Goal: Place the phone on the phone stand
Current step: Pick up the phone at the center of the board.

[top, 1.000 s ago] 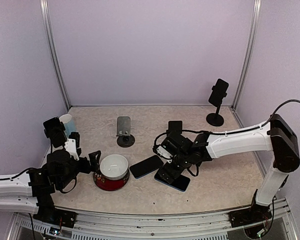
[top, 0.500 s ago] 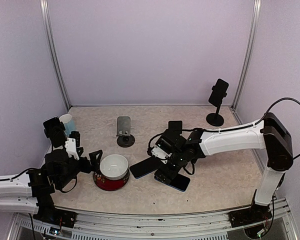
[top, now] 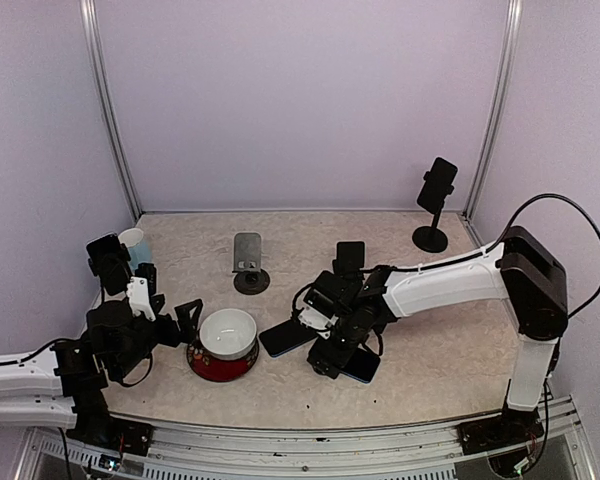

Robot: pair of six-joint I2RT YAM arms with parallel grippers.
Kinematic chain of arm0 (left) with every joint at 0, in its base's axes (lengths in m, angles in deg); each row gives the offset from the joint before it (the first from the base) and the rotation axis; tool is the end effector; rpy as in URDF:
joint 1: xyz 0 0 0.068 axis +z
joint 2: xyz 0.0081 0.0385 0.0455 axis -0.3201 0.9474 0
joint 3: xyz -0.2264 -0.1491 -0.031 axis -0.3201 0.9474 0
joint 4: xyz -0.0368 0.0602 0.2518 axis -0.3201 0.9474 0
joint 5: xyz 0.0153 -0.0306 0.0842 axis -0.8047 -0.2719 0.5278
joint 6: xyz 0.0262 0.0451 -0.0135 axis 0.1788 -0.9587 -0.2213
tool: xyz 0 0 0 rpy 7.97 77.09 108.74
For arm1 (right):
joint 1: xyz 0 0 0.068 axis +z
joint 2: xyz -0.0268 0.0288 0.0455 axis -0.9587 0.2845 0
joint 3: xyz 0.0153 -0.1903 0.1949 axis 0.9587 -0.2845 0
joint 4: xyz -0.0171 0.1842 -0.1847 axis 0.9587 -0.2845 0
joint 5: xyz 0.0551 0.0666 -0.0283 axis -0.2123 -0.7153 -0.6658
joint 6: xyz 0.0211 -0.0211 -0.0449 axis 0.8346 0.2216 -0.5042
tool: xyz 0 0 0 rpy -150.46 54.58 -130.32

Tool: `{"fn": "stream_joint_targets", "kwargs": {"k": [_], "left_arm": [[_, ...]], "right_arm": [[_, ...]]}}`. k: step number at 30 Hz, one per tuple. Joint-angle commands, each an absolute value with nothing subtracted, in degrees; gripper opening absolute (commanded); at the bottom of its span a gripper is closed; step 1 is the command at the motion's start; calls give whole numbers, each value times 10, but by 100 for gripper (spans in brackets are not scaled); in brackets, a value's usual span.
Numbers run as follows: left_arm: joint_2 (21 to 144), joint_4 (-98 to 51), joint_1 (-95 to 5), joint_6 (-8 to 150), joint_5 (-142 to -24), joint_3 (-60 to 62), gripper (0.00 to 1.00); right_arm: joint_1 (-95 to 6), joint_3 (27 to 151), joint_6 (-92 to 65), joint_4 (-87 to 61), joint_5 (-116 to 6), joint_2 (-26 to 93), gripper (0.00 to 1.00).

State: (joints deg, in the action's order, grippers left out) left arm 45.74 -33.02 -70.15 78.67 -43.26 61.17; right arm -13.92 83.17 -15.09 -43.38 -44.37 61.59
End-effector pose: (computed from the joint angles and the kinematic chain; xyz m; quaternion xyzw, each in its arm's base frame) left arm 0.1146 -0.1140 0.1930 0.0524 0.7828 -0.1608 0.5989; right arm 0.1900 0.3194 0.1513 -0.4459 0.8778 0.0700 0.1606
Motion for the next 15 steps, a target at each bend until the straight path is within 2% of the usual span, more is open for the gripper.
{"fn": "stream_joint_targets", "kwargs": {"k": [1, 11, 13, 15], "left_arm": [[456, -350, -698, 780, -428, 622, 99], [478, -357, -698, 780, -431, 620, 99], [477, -358, -698, 780, -431, 621, 99], [475, -357, -698, 780, -431, 620, 99]], "right_arm": [[-127, 857, -157, -453, -440, 639, 100], [-118, 872, -150, -474, -405, 658, 99], [-118, 876, -150, -479, -406, 662, 94], [-118, 879, -152, -484, -415, 667, 84]]}}
